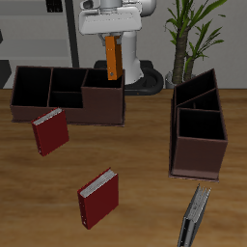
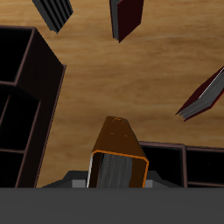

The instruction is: Place the orange book into the back desk caddy's right compartment and place the left red book into the left desk caddy's back compartment and place the right red book into the left desk caddy's left compartment

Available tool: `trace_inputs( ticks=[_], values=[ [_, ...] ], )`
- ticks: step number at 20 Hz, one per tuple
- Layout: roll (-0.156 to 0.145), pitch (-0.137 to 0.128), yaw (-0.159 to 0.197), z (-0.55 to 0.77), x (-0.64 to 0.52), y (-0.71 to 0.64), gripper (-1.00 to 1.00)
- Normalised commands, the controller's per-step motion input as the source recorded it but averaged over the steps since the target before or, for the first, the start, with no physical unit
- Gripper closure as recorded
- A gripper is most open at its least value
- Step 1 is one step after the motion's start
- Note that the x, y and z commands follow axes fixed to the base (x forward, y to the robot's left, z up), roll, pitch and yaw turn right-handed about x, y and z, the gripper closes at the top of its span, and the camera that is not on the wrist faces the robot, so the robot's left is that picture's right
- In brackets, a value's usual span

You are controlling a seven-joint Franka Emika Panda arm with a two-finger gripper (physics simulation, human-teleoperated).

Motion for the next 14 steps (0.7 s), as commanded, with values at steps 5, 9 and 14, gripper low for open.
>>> trace_inputs(
  ticks=[5, 9, 14],
  values=[
    [0.053, 0.0, 0.015, -0.03, -0.39, 0.1, 1.0],
    [0.015, -0.037, 0.012, 0.09, -0.42, 0.0, 1.0],
    [-0.034, 0.012, -0.003, 0.04, -0.16, -0.19, 1.0]
  ],
)
